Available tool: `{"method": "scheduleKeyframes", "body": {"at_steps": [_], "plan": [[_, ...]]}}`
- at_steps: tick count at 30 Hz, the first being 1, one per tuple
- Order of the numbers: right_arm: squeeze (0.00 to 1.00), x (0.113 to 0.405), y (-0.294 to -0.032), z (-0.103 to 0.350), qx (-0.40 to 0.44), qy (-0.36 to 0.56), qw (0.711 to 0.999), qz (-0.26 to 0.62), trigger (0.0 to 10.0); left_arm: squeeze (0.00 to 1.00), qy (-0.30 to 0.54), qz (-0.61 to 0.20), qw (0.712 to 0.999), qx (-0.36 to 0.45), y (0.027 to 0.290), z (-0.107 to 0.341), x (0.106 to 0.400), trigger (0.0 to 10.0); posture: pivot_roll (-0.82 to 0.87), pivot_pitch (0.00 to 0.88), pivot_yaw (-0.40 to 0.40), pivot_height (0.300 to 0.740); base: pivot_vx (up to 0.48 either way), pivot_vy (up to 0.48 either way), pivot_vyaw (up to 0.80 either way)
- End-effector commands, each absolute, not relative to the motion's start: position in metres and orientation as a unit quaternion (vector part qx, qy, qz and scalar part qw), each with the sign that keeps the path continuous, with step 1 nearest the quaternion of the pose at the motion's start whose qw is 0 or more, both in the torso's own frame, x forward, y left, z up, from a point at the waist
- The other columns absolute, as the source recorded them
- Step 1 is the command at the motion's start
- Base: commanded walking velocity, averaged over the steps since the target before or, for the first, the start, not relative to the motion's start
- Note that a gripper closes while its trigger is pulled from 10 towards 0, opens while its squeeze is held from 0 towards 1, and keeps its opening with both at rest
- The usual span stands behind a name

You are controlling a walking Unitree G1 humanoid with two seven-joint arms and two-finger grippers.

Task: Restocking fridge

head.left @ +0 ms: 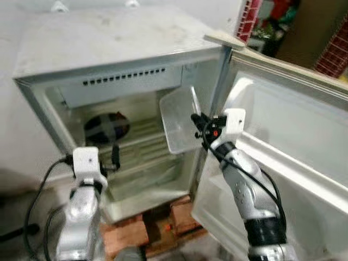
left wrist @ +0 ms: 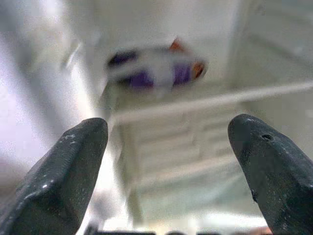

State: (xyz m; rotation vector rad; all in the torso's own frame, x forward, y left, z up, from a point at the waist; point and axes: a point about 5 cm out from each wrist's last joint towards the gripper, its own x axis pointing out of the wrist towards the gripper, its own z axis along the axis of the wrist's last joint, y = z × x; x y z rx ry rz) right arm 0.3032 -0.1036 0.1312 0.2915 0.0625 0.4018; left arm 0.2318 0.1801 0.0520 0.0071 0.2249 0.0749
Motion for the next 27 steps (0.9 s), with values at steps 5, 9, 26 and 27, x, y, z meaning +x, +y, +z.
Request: {"method": "scheduleKeyframes", "body": {"at_steps": [5, 9, 26, 27], "plan": [[0.0, 0.308, -0.1, 0.135, 0.146, 0.029, 0.967, 0.206, 10.0, 0.0, 0.135, 0.033, 0.99, 0.0, 0.181, 0.057, 0.223, 10.0, 0.12, 0.028, -0.022, 0.74, 0.0, 0.0, 0.0], [0.0, 0.31, -0.1, 0.134, 0.145, 0.031, 0.967, 0.207, 10.0, 0.0, 0.133, 0.045, 0.99, 0.009, 0.186, 0.058, 0.22, 10.0, 0.13, 0.031, -0.023, 0.74, 0.0, 0.0, 0.0], [0.0, 0.31, -0.099, 0.134, 0.145, 0.03, 0.967, 0.208, 10.0, 0.0, 0.155, 0.049, 0.987, 0.006, 0.183, 0.058, 0.221, 10.0, 0.13, 0.036, -0.02, 0.74, 0.0, 0.0, 0.64], [0.0, 0.311, -0.099, 0.133, 0.144, 0.031, 0.967, 0.208, 10.0, 0.0, 0.165, 0.049, 0.985, 0.006, 0.183, 0.057, 0.221, 10.0, 0.13, 0.036, -0.02, 0.74, 0.0, 0.0, 0.8]]}}
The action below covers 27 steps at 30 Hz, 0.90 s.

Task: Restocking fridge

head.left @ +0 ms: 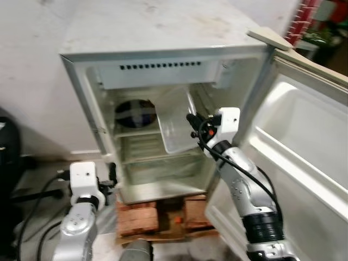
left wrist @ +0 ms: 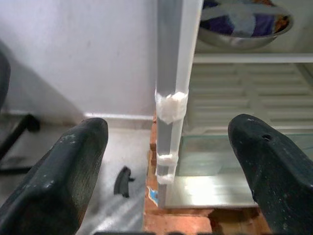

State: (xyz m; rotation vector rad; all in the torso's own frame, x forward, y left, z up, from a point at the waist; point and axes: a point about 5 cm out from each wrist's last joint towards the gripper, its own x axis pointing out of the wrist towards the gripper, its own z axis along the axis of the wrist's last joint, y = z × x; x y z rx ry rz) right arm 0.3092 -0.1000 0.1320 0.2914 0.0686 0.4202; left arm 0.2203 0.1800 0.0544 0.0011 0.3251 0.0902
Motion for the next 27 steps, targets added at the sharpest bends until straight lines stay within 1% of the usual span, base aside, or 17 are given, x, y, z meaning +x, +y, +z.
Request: {"method": "scheduleKeyframes", "body": {"at_steps": [1, 3, 6, 12, 18, 23, 27], "plan": [[0.0, 0.311, -0.098, 0.133, 0.144, 0.032, 0.967, 0.209, 10.0, 0.0, 0.17, 0.048, 0.984, 0.006, 0.183, 0.056, 0.22, 10.0, 0.13, 0.036, -0.02, 0.74, 0.0, 0.0, 0.8], [0.0, 0.311, -0.098, 0.133, 0.145, 0.032, 0.967, 0.209, 10.0, 0.0, 0.176, 0.047, 0.983, 0.007, 0.183, 0.055, 0.22, 10.0, 0.13, 0.037, -0.022, 0.74, 0.0, 0.0, 0.8], [0.0, 0.313, -0.094, 0.132, 0.142, 0.037, 0.967, 0.21, 10.0, 0.0, 0.202, 0.033, 0.979, 0.012, 0.18, 0.049, 0.215, 10.0, 0.14, 0.044, -0.029, 0.74, 0.0, 0.0, 0.0], [0.0, 0.322, -0.088, 0.128, 0.148, 0.053, 0.968, 0.194, 10.0, 0.0, 0.214, 0.028, 0.976, 0.021, 0.178, 0.05, 0.209, 10.0, 0.17, 0.067, -0.044, 0.74, 0.0, 0.0, 0.0], [0.0, 0.336, -0.093, 0.119, 0.142, 0.083, 0.975, 0.149, 10.0, 0.0, 0.218, 0.041, 0.975, 0.017, 0.182, 0.056, 0.198, 10.0, 0.21, 0.12, -0.061, 0.74, 0.0, 0.0, 0.0], [0.0, 0.35, -0.088, 0.117, 0.157, 0.093, 0.974, 0.13, 10.0, 0.0, 0.218, 0.042, 0.975, 0.027, 0.183, 0.06, 0.19, 10.0, 0.25, 0.16, -0.07, 0.74, 0.0, 0.0, 0.0], [0.0, 0.363, -0.089, 0.119, 0.203, 0.102, 0.97, 0.09, 10.0, 0.0, 0.216, 0.044, 0.975, 0.034, 0.182, 0.065, 0.185, 10.0, 0.28, 0.189, -0.078, 0.74, 0.0, 0.0, 0.0]]}}
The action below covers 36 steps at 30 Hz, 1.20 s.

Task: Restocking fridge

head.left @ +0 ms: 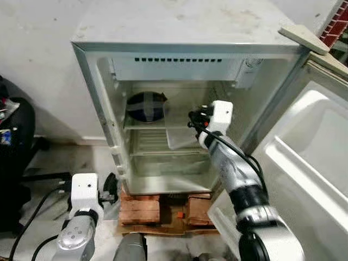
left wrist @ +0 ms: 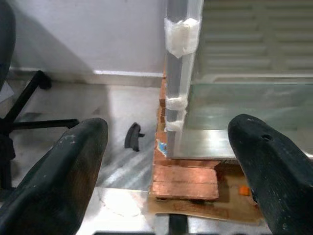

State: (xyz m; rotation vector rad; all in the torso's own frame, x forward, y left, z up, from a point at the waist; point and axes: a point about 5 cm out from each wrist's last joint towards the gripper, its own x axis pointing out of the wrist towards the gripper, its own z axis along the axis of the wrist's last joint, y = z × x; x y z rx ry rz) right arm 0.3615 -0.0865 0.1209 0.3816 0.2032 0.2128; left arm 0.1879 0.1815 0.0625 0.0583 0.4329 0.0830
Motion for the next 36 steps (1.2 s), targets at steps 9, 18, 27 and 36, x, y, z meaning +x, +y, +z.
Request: {"method": "scheduleKeyframes", "body": {"at_steps": [9, 18, 27, 36], "plan": [[0.0, 0.384, -0.093, 0.133, 0.26, 0.096, 0.961, 0.028, 10.0, 0.0, 0.231, 0.063, 0.97, 0.039, 0.187, 0.073, 0.161, 10.0, 0.36, 0.259, -0.101, 0.74, 0.0, 0.0, 0.0], [0.0, 0.393, -0.092, 0.141, 0.303, 0.088, 0.949, -0.02, 10.0, 0.0, 0.249, 0.089, 0.963, 0.043, 0.193, 0.078, 0.137, 10.0, 0.41, 0.313, -0.121, 0.74, 0.0, 0.0, 0.0], [0.0, 0.397, -0.091, 0.15, 0.335, 0.08, 0.938, -0.049, 10.0, 0.0, 0.248, 0.104, 0.962, 0.034, 0.188, 0.085, 0.124, 10.0, 0.42, 0.369, -0.147, 0.74, 0.0, 0.0, 0.0], [0.0, 0.403, -0.094, 0.164, 0.374, 0.067, 0.923, -0.064, 10.0, 0.0, 0.256, 0.117, 0.959, 0.024, 0.183, 0.091, 0.108, 10.0, 0.43, 0.415, -0.17, 0.74, 0.0, 0.0, 0.0]]}}
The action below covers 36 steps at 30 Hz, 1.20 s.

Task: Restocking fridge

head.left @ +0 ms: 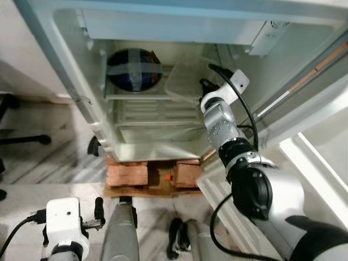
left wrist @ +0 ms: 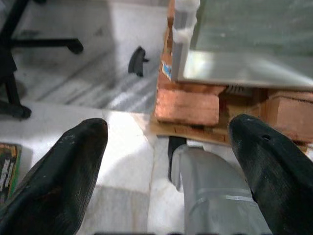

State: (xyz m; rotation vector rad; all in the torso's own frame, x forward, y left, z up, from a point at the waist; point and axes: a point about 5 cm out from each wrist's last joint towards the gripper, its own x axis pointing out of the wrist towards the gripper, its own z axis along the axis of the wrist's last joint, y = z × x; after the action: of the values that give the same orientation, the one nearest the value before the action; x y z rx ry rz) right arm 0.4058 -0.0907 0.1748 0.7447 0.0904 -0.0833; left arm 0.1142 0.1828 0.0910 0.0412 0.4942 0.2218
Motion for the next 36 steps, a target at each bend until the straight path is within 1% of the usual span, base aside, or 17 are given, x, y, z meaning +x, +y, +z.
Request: {"method": "scheduleKeyframes", "body": {"at_steps": [1, 4, 5, 6, 7, 9, 10, 12, 15, 19, 20, 22, 23, 28, 32, 33, 36], "plan": [[0.0, 0.403, -0.094, 0.164, 0.374, 0.067, 0.923, -0.064, 10.0, 0.0, 0.256, 0.117, 0.959, 0.024, 0.183, 0.091, 0.108, 10.0, 0.43, 0.415, -0.17, 0.74, 0.0, 0.0, 0.0], [0.0, 0.405, -0.089, 0.17, 0.394, 0.063, 0.915, -0.059, 10.0, 0.0, 0.26, 0.121, 0.958, 0.023, 0.183, 0.091, 0.105, 10.0, 0.43, 0.425, -0.179, 0.74, 0.0, 0.0, 0.0], [0.05, 0.406, -0.084, 0.175, 0.409, 0.062, 0.909, -0.054, 10.0, 0.0, 0.263, 0.123, 0.957, 0.022, 0.183, 0.091, 0.103, 10.0, 0.43, 0.429, -0.184, 0.74, 0.0, 0.0, 0.0], [0.98, 0.406, -0.081, 0.176, 0.416, 0.061, 0.906, -0.049, 10.0, 0.0, 0.264, 0.123, 0.956, 0.023, 0.183, 0.091, 0.102, 10.0, 0.43, 0.429, -0.184, 0.74, 0.0, 0.0, 0.0], [1.0, 0.406, -0.076, 0.18, 0.423, 0.058, 0.904, -0.039, 10.0, 0.0, 0.264, 0.124, 0.956, 0.023, 0.184, 0.091, 0.102, 10.0, 0.43, 0.43, -0.187, 0.74, 0.0, 0.0, 0.0], [1.0, 0.407, -0.069, 0.185, 0.426, 0.053, 0.903, -0.02, 10.0, 0.0, 0.265, 0.128, 0.955, 0.024, 0.185, 0.091, 0.101, 10.0, 0.43, 0.433, -0.192, 0.74, 0.0, 0.0, 0.0], [1.0, 0.407, -0.062, 0.191, 0.423, 0.043, 0.905, 0.004, 10.0, 0.0, 0.265, 0.132, 0.955, 0.023, 0.186, 0.092, 0.101, 10.0, 0.43, 0.434, -0.195, 0.74, 0.0, 0.0, 0.0], [1.0, 0.408, -0.058, 0.196, 0.417, 0.032, 0.908, 0.024, 10.0, 0.0, 0.264, 0.134, 0.955, 0.023, 0.186, 0.091, 0.102, 10.0, 0.43, 0.432, -0.196, 0.74, 0.0, 0.0, 0.0], [1.0, 0.409, -0.061, 0.199, 0.415, 0.021, 0.909, 0.043, 10.0, 0.0, 0.264, 0.134, 0.955, 0.024, 0.186, 0.091, 0.103, 10.0, 0.42, 0.422, -0.195, 0.74, 0.0, 0.0, 0.0], [1.0, 0.411, -0.07, 0.201, 0.398, 0.01, 0.916, 0.052, 10.0, 0.0, 0.263, 0.133, 0.955, 0.025, 0.186, 0.089, 0.106, 10.0, 0.41, 0.408, -0.19, 0.74, 0.0, 0.0, 0.0], [1.0, 0.412, -0.08, 0.201, 0.386, 0.002, 0.921, 0.051, 10.0, 0.0, 0.259, 0.131, 0.957, 0.025, 0.186, 0.089, 0.108, 10.0, 0.41, 0.403, -0.187, 0.74, 0.0, 0.0, 0.0], [1.0, 0.413, -0.087, 0.202, 0.376, -0.004, 0.925, 0.048, 10.0, 0.0, 0.258, 0.129, 0.957, 0.026, 0.187, 0.088, 0.112, 10.0, 0.4, 0.396, -0.185, 0.74, 0.0, 0.0, 0.0], [1.0, 0.414, -0.096, 0.202, 0.37, -0.009, 0.928, 0.043, 10.0, 0.0, 0.255, 0.125, 0.958, 0.027, 0.186, 0.087, 0.115, 10.0, 0.39, 0.392, -0.183, 0.74, 0.0, 0.0, 0.0], [1.0, 0.415, -0.105, 0.202, 0.36, -0.016, 0.932, 0.042, 10.0, 0.0, 0.251, 0.124, 0.96, 0.029, 0.187, 0.087, 0.12, 10.0, 0.4, 0.382, -0.179, 0.74, 0.0, 0.0, 0.0], [1.0, 0.414, -0.103, 0.203, 0.333, -0.02, 0.938, 0.088, 10.0, 0.0, 0.244, 0.129, 0.96, 0.034, 0.192, 0.089, 0.123, 10.0, 0.41, 0.365, -0.175, 0.74, 0.0, 0.0, 0.0], [1.0, 0.412, -0.095, 0.2, 0.302, -0.011, 0.944, 0.133, 10.0, 0.0, 0.242, 0.132, 0.961, 0.035, 0.194, 0.089, 0.125, 10.0, 0.41, 0.356, -0.176, 0.74, 0.0, 0.0, 0.0], [1.0, 0.408, -0.09, 0.194, 0.247, -0.013, 0.949, 0.195, 10.0, 0.0, 0.237, 0.13, 0.962, 0.037, 0.196, 0.089, 0.129, 10.0, 0.4, 0.344, -0.173, 0.74, 0.0, 0.0, 0.0]]}}
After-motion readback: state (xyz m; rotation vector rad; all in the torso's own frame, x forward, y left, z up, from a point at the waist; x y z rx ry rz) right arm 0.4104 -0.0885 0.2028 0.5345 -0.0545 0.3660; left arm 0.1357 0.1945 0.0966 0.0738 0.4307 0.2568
